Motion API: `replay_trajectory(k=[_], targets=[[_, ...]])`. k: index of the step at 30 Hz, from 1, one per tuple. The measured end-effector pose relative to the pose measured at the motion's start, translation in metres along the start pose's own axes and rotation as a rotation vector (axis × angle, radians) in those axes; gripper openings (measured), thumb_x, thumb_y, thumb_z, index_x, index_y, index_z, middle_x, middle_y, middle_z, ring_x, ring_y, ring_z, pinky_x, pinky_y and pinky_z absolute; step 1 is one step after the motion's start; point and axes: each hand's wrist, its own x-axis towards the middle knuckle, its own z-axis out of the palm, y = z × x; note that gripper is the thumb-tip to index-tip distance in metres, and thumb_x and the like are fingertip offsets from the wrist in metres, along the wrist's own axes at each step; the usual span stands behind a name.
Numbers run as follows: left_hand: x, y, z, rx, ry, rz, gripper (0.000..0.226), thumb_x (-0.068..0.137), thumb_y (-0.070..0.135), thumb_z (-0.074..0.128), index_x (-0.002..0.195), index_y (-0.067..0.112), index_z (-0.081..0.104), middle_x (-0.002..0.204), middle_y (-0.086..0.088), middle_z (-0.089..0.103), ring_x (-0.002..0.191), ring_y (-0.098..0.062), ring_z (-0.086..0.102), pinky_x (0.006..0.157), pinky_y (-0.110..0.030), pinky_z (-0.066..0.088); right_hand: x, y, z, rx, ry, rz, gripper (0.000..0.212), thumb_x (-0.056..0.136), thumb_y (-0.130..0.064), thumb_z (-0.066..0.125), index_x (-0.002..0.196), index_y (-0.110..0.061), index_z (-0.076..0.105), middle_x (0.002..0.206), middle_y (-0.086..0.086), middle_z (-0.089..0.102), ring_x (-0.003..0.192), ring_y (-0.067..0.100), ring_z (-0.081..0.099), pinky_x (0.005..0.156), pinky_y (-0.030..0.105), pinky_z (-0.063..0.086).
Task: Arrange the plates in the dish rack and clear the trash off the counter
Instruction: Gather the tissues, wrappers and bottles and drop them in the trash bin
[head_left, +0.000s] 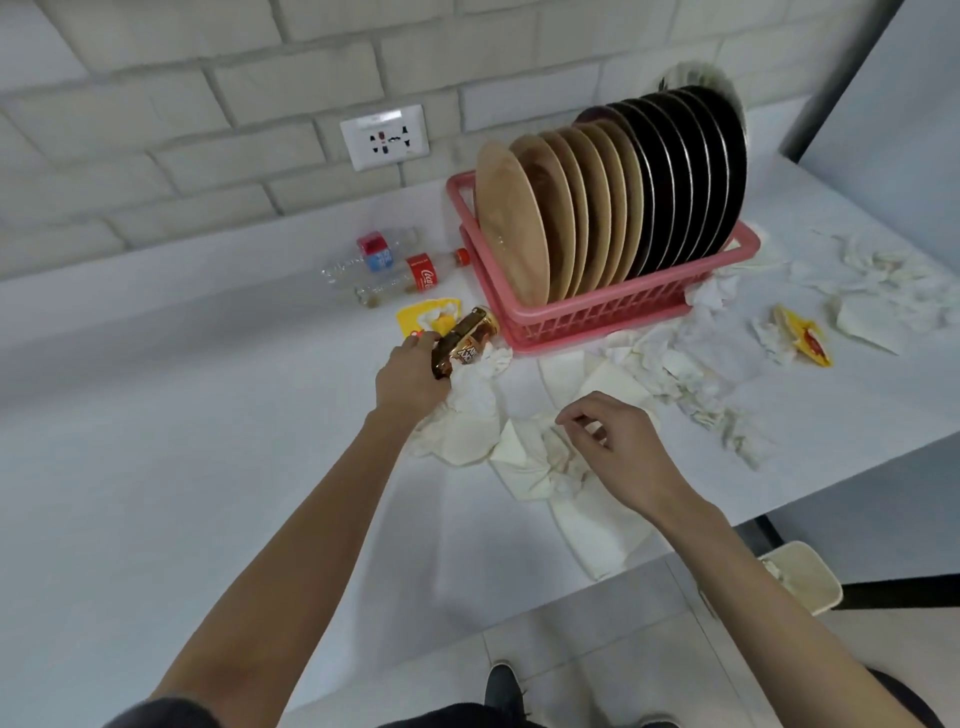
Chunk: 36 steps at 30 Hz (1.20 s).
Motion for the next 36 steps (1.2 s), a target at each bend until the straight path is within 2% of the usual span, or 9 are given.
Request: replay_trajectory(k=[8, 11, 14, 18, 21, 26, 31, 33, 36], targets=[[-0.019, -0.003, -0.022, -0.366, 0.072, 0.003, 0.058, 0.082, 0.028, 0.077, 0.134, 0.017, 0.056, 0.116, -0.003, 0.065, 0.097, -0.024, 0.062, 0.087, -0.035, 0.05, 0.014, -0.012, 0.012, 0.097, -0.032, 0.045, 0.013, 0.091, -0.005, 0.062, 0.093, -0.014, 0.071, 0.095, -0.005, 0.068, 0.09, 0.005, 0.062, 0.074, 0.015, 0.045], [-0.034, -0.002, -0.034, -0.533, 0.1, -0.035, 0.056, 0.081, 0.026, 0.08, 0.131, 0.018, 0.057, 0.111, 0.0, 0.066, 0.082, -0.023, 0.067, 0.079, -0.033, 0.054, 0.023, -0.023, 0.022, 0.181, -0.038, 0.094, 0.013, 0.092, -0.006, 0.062, 0.095, -0.015, 0.072, 0.094, -0.008, 0.07, 0.089, 0.002, 0.062, 0.074, 0.014, 0.046], [-0.057, 0.005, -0.046, -0.716, 0.087, -0.065, 0.05, 0.083, 0.016, 0.078, 0.128, 0.022, 0.057, 0.108, 0.003, 0.065, 0.075, -0.021, 0.071, 0.067, -0.031, 0.058, 0.034, -0.032, 0.032, 0.332, -0.043, 0.173, 0.016, 0.093, -0.008, 0.06, 0.102, -0.018, 0.069, 0.093, -0.001, 0.072, 0.093, 0.015, 0.066, 0.078, 0.027, 0.053], [-0.096, 0.012, -0.05, -0.875, 0.037, -0.062, 0.044, 0.085, 0.015, 0.076, 0.123, 0.024, 0.059, 0.109, 0.004, 0.067, 0.074, -0.021, 0.073, 0.064, -0.034, 0.06, 0.046, -0.053, 0.043, 0.63, -0.067, 0.349, 0.03, 0.096, -0.022, 0.061, 0.125, -0.014, 0.057, 0.102, 0.012, 0.072, 0.094, 0.027, 0.07, 0.074, 0.033, 0.055], [-0.118, 0.019, -0.049, -0.923, -0.029, -0.035, 0.043, 0.085, 0.012, 0.076, 0.121, 0.026, 0.059, 0.108, 0.003, 0.069, 0.074, -0.021, 0.073, 0.061, -0.03, 0.057, 0.048, -0.062, 0.049, 0.713, -0.102, 0.375, 0.033, 0.094, -0.032, 0.064, 0.124, -0.022, 0.058, 0.106, 0.009, 0.073, 0.093, 0.025, 0.072, 0.075, 0.037, 0.057], [-0.125, 0.018, -0.058, -0.827, -0.161, 0.021, 0.032, 0.089, 0.023, 0.073, 0.118, 0.028, 0.061, 0.106, 0.009, 0.069, 0.076, -0.011, 0.072, 0.063, -0.029, 0.055, 0.043, -0.061, 0.052, 0.741, -0.085, 0.375, 0.035, 0.089, -0.024, 0.07, 0.123, -0.02, 0.059, 0.099, 0.007, 0.075, 0.081, 0.019, 0.071, 0.068, 0.032, 0.056], [-0.042, -0.004, -0.085, -0.534, -0.05, 0.071, 0.019, 0.092, 0.02, 0.068, 0.111, 0.017, 0.068, 0.097, 0.005, 0.07, 0.077, -0.015, 0.067, 0.066, -0.02, 0.051, 0.032, -0.05, 0.045, 0.738, -0.092, 0.437, 0.034, 0.089, -0.025, 0.071, 0.121, -0.019, 0.061, 0.097, 0.007, 0.075, 0.077, 0.019, 0.068, 0.067, 0.033, 0.054], [0.01, -0.007, -0.093, -0.379, -0.012, 0.112, 0.022, 0.091, 0.013, 0.066, 0.113, 0.012, 0.068, 0.095, 0.003, 0.069, 0.079, -0.016, 0.066, 0.076, -0.022, 0.051, 0.028, -0.047, 0.042, 0.739, -0.088, 0.456, 0.034, 0.089, -0.025, 0.071, 0.12, -0.017, 0.061, 0.099, 0.009, 0.075, 0.076, 0.019, 0.068, 0.066, 0.034, 0.052], [0.079, -0.005, -0.09, -0.159, 0.004, 0.134, 0.025, 0.089, 0.013, 0.065, 0.114, 0.009, 0.067, 0.106, -0.008, 0.071, 0.099, -0.028, 0.066, 0.09, -0.03, 0.049, 0.023, -0.043, 0.037, 0.724, -0.062, 0.464, 0.033, 0.088, -0.022, 0.071, 0.119, -0.018, 0.06, 0.097, 0.008, 0.075, 0.075, 0.016, 0.068, 0.068, 0.036, 0.051]])
